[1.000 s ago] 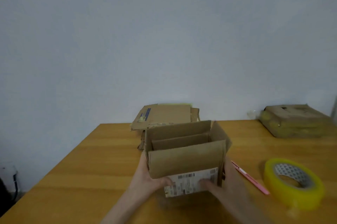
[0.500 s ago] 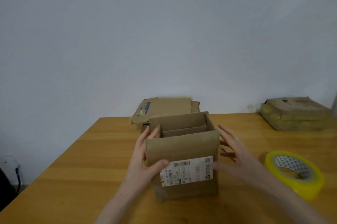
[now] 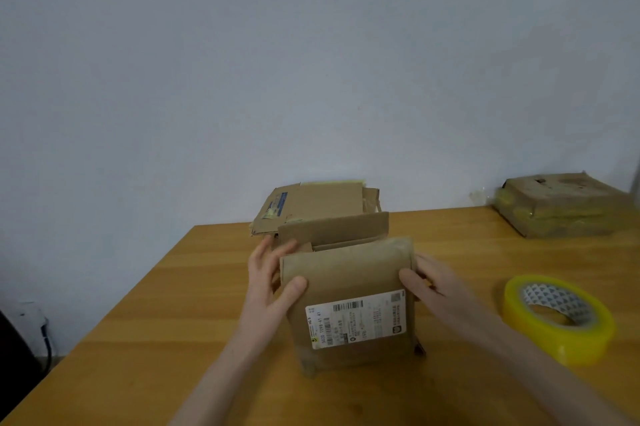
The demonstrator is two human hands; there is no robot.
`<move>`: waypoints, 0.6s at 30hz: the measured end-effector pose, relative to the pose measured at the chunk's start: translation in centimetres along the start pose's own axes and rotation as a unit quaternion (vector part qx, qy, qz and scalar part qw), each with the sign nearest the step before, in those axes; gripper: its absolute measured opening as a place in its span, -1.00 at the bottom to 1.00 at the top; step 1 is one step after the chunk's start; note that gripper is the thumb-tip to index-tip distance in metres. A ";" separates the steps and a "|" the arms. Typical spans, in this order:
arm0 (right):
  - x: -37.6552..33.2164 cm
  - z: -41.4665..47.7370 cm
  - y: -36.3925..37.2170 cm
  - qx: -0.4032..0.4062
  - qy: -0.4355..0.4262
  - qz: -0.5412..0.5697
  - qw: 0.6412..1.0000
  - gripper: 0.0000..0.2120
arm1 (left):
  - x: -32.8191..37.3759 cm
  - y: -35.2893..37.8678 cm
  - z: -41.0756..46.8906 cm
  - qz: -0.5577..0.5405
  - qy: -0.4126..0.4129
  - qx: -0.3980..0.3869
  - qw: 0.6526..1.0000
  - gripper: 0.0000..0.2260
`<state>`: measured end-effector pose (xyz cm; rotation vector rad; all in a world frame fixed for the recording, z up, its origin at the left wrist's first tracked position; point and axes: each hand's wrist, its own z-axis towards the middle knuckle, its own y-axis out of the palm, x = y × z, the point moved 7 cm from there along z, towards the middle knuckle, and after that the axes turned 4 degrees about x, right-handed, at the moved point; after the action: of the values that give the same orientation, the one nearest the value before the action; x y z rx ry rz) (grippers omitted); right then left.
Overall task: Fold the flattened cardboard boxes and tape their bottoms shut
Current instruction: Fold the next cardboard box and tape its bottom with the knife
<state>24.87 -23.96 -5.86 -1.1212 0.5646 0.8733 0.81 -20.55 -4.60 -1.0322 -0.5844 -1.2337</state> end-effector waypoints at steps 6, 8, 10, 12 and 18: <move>0.0 0.0 -1.1 0.057 0.051 0.064 0.995 -0.43 | 1.2 0.3 2.2 0.015 -0.067 -0.064 0.996 -0.18; 0.1 0.2 -1.5 0.061 0.059 0.059 0.995 -0.26 | 1.2 0.7 1.9 0.031 -0.047 -0.099 0.993 -0.44; -0.3 0.7 -1.6 0.041 0.026 0.047 0.998 -0.15 | 1.1 0.7 1.7 0.043 -0.037 -0.122 0.991 -0.63; -1.0 1.4 -0.9 -0.018 -0.026 0.010 0.999 -0.17 | 1.1 0.8 1.9 0.053 -0.035 -0.144 0.988 -0.69; -0.6 2.8 0.9 -0.069 -0.040 -0.053 0.995 -0.36 | 0.5 0.6 1.3 0.049 -0.065 -0.060 0.995 -0.64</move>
<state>23.71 -21.37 -4.83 -1.2245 0.3787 0.8706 1.72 -19.67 -3.76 -1.2355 -0.5586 -1.1313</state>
